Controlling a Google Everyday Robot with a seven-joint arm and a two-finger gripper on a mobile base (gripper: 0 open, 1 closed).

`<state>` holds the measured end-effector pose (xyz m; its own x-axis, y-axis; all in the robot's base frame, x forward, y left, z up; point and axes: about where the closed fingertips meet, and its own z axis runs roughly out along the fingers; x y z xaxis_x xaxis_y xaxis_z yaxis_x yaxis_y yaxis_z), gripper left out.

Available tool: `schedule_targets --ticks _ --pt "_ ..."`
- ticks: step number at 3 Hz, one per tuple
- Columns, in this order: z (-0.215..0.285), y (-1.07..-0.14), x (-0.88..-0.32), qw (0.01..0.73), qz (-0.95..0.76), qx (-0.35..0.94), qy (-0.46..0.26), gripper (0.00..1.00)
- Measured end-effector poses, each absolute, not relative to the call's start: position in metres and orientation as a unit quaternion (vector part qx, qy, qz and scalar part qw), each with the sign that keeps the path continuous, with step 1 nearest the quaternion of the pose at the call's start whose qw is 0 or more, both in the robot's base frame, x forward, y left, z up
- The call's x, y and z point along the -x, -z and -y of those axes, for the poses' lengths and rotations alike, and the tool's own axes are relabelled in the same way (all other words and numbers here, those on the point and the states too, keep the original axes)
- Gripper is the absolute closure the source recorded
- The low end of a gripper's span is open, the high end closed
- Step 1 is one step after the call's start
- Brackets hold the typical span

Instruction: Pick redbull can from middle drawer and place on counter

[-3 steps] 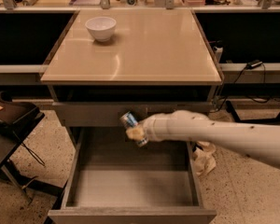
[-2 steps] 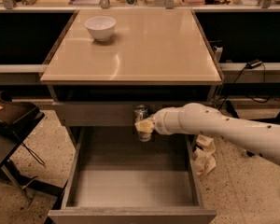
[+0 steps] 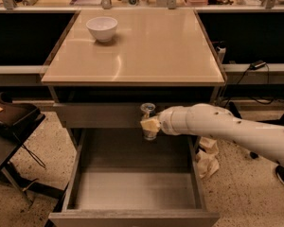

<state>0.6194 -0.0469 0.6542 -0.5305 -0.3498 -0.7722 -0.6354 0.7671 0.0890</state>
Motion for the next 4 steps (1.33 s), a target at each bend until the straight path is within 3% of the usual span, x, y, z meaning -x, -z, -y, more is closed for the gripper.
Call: schedule_targets --ticks 3,4 --pt "0.186 -0.818 -0.513 0.488 -0.851 0.193 -0.015 1.00" --pt "0.192 -0.885 -0.549 0.487 -0.848 0.207 0.009 1.00"
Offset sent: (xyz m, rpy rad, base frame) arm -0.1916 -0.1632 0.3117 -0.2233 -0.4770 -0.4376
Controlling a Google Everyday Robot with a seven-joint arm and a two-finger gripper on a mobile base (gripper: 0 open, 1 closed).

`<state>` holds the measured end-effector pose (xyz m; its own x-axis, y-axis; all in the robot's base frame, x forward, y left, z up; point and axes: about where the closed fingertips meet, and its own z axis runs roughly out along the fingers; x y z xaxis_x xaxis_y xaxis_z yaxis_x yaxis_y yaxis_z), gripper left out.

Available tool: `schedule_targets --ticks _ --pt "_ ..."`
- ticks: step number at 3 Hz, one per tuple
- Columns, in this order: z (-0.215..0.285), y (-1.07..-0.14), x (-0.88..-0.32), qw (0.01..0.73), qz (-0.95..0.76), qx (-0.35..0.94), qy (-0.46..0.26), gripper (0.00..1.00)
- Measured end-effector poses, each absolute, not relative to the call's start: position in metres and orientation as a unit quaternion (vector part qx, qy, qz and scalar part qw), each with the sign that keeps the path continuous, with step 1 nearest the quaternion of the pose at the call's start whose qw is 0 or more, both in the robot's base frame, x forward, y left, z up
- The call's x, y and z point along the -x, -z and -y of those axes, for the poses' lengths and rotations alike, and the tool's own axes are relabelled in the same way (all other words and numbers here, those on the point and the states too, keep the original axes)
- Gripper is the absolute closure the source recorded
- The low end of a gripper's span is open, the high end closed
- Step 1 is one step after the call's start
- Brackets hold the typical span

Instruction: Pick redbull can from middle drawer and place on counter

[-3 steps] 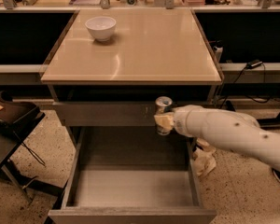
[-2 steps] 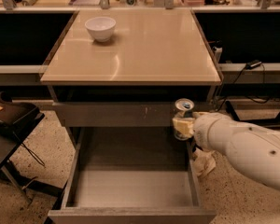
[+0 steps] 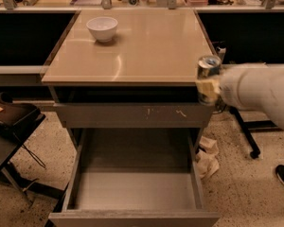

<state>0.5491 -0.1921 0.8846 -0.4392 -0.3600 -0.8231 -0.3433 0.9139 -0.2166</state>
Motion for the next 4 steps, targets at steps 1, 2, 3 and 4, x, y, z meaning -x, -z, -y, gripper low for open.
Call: schedule_targets --ticks 1,2,3,4 --pt "0.166 -0.920 -0.571 0.490 -0.843 0.222 0.009 1.00" --pt "0.166 -0.920 -0.571 0.490 -0.843 0.223 0.009 1.00" --pt "0.168 -0.918 -0.603 0.491 -0.843 0.220 0.008 1.00" --pt "0.163 -0.928 -0.670 0.500 -0.839 0.215 0.008 1.00"
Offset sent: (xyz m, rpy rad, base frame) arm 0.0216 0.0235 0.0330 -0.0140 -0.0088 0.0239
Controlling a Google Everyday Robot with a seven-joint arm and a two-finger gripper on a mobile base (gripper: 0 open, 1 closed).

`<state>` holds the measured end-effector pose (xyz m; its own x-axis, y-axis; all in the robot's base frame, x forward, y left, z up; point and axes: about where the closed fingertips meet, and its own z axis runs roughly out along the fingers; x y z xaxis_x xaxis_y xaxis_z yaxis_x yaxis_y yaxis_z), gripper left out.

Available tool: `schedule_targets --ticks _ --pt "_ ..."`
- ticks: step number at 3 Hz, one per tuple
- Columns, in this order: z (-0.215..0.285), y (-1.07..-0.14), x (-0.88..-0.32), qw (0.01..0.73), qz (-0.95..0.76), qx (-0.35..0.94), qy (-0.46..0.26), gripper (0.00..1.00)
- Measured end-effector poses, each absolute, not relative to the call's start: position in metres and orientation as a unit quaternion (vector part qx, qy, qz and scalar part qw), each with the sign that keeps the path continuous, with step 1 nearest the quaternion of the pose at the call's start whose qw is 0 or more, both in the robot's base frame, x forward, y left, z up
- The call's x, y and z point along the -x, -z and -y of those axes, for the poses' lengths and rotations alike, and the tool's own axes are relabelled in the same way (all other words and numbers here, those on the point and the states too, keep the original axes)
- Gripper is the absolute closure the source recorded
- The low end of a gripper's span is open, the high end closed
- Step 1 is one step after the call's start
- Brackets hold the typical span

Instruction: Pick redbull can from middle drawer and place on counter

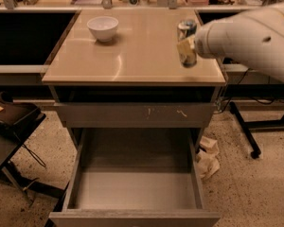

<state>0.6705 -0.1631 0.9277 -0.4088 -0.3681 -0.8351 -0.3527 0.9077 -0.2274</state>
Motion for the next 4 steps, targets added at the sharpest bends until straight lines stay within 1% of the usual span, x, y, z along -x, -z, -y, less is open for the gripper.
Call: schedule_targets --ticks 1,2,3,4 --pt "0.142 -0.942 -0.737 0.510 -0.834 0.211 -0.006 1.00" --pt "0.135 -0.950 -0.789 0.516 -0.835 0.189 -0.030 1.00" --pt "0.145 -0.946 -0.815 0.519 -0.839 0.152 -0.063 1.00" --pt "0.156 -0.927 -0.812 0.515 -0.844 0.113 -0.102 1.00"
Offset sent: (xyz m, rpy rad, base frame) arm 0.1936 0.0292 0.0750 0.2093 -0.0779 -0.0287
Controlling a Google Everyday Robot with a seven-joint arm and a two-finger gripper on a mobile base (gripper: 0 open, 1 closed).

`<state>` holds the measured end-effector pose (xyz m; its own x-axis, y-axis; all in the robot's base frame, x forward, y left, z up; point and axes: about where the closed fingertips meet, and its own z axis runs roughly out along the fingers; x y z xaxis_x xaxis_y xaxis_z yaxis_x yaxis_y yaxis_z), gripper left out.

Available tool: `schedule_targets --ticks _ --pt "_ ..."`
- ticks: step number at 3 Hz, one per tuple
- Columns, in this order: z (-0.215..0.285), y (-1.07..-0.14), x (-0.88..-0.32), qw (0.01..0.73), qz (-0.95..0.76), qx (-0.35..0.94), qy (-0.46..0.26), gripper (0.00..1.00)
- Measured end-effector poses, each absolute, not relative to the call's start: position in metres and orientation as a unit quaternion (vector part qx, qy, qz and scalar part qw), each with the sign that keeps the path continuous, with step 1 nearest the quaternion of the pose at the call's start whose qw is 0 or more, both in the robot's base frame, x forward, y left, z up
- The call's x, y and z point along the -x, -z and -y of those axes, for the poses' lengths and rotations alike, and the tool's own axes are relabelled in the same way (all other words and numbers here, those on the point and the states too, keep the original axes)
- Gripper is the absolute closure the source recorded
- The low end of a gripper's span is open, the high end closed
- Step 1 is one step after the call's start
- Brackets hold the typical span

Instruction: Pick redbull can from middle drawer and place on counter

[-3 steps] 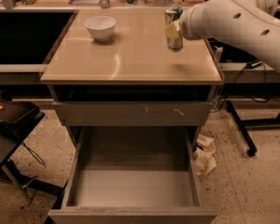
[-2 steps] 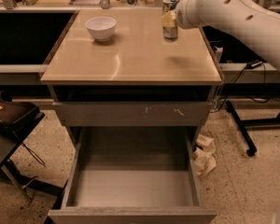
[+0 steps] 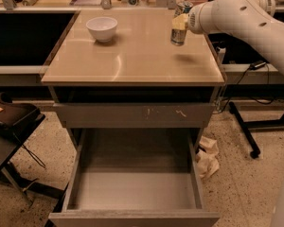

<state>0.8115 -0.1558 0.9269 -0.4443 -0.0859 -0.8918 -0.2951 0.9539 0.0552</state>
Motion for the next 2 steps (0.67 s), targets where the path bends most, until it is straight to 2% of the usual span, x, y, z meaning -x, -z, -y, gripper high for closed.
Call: schedule_targets --ticks 2 --pt "0.145 -0.862 -0.776 0.476 -0.862 0.117 -0.132 1.00"
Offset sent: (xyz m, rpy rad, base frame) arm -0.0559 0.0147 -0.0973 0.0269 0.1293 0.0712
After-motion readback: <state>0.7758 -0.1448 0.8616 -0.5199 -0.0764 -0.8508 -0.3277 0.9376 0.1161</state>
